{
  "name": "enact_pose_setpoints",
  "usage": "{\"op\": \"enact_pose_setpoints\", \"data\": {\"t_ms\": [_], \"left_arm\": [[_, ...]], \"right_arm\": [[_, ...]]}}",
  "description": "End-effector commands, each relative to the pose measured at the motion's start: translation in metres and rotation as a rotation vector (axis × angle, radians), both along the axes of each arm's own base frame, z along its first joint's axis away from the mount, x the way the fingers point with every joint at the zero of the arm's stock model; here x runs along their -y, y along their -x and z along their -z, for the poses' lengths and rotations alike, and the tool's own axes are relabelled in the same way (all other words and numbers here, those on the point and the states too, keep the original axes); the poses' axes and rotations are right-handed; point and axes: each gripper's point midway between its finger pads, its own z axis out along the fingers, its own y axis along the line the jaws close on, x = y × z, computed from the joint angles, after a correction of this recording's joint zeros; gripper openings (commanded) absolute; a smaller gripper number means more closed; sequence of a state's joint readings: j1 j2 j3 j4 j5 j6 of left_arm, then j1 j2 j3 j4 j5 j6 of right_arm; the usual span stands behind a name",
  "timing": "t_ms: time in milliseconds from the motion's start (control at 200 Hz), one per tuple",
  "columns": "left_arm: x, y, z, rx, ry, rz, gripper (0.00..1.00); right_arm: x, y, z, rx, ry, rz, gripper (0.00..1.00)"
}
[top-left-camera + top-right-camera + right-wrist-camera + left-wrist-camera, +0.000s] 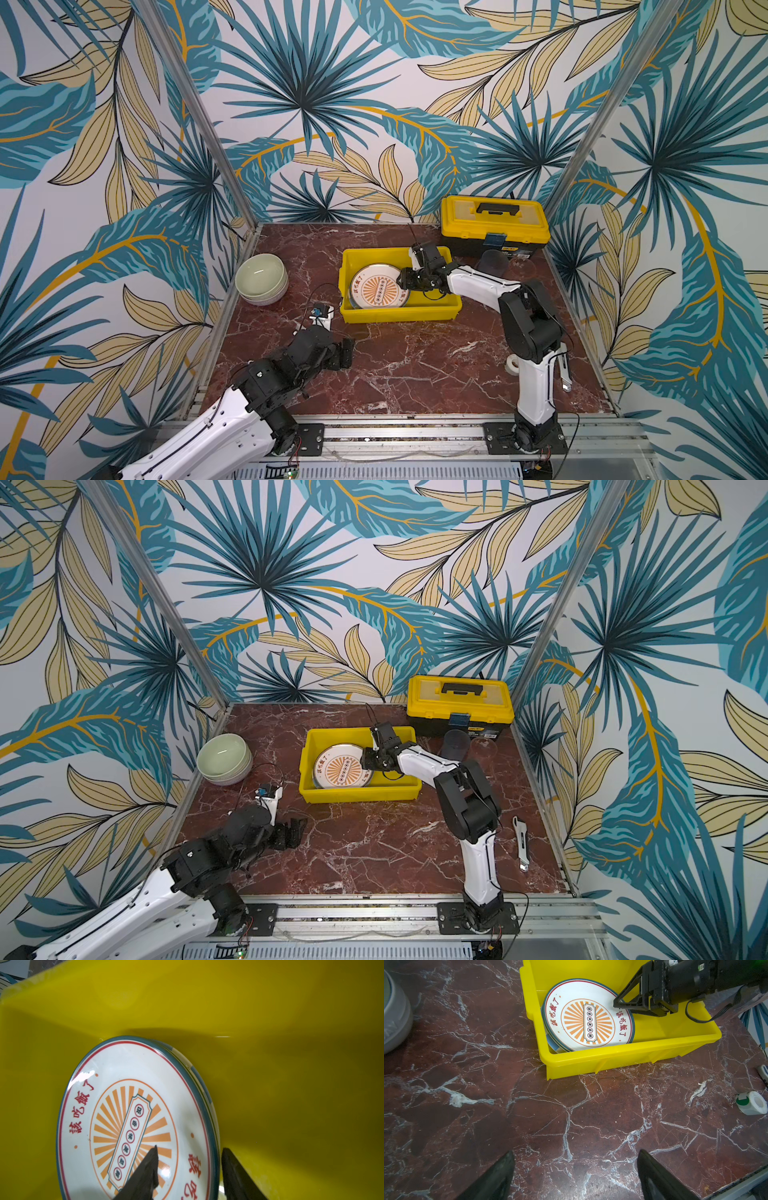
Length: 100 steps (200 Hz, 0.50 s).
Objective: Place the mixed dishes into the plastic bin
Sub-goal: 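Open the right gripper and lift it out of the bin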
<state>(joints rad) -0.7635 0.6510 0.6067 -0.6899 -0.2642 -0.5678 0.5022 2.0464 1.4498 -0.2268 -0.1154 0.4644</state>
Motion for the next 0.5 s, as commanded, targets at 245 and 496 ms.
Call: {"op": "enact_pose_setpoints", "data": {"t_ms": [245, 496], "left_arm": [[0.009, -0.015, -0.021, 0.055, 0.041, -0.006, 0.93], [0.018, -0.024, -0.028, 0.068, 0.081, 0.006, 0.92]], "right_arm": [[0.019, 0.012, -0.045, 0.075, 0.106, -0.036, 0.55], [0.023, 0.033, -0.087, 0.135, 0.090, -0.113, 0.55]]}}
